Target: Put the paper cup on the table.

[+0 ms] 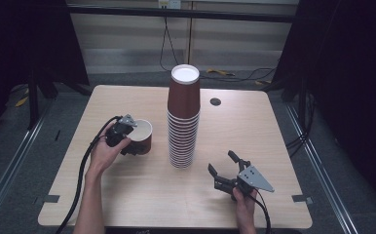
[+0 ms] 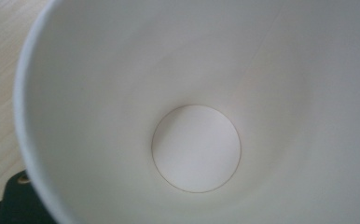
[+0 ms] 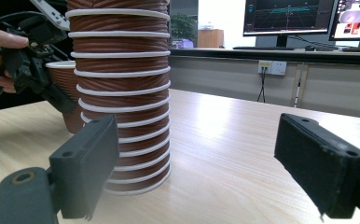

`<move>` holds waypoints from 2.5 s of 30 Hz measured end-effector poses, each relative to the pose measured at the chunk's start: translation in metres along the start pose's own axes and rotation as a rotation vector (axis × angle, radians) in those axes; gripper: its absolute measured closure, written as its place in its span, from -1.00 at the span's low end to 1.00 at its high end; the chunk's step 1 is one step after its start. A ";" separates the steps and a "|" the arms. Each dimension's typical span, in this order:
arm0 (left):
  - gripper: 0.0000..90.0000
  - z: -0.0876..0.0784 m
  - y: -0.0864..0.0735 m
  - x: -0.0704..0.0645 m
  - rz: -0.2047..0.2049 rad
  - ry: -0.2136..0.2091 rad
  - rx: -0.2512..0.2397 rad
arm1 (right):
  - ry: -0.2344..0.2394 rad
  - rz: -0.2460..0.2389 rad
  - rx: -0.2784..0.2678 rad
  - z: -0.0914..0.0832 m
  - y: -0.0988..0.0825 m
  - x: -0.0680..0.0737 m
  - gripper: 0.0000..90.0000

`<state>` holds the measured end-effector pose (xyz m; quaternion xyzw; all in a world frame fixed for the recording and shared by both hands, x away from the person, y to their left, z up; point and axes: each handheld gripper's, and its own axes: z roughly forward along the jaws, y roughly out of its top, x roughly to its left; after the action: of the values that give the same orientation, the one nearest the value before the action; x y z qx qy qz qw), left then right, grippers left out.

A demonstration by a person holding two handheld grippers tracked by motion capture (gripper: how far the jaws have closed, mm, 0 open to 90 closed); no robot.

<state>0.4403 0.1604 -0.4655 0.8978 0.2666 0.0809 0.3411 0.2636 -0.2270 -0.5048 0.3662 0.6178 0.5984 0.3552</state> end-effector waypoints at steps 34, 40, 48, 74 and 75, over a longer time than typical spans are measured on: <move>-0.64 -0.035 -0.048 -0.050 -0.106 0.132 -0.293 | -0.002 -0.002 0.001 0.000 0.000 0.000 -0.69; -0.64 -0.042 -0.053 -0.067 -0.119 0.112 -0.433 | -0.002 -0.002 0.000 0.000 0.000 0.000 -0.69; -0.63 -0.040 -0.052 -0.092 -0.055 0.043 -0.532 | -0.002 0.000 0.001 0.000 0.000 0.000 -0.69; -0.66 -0.006 -0.076 -0.137 -0.082 0.163 -0.635 | -0.002 -0.001 -0.001 0.000 0.000 0.000 -0.69; -0.66 -0.005 -0.076 -0.138 -0.105 0.150 -0.646 | -0.002 0.000 -0.001 0.000 0.000 0.000 -0.69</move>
<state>0.2897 0.1366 -0.5061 0.7199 0.2977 0.2093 0.5910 0.2634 -0.2270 -0.5049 0.3666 0.6171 0.5984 0.3560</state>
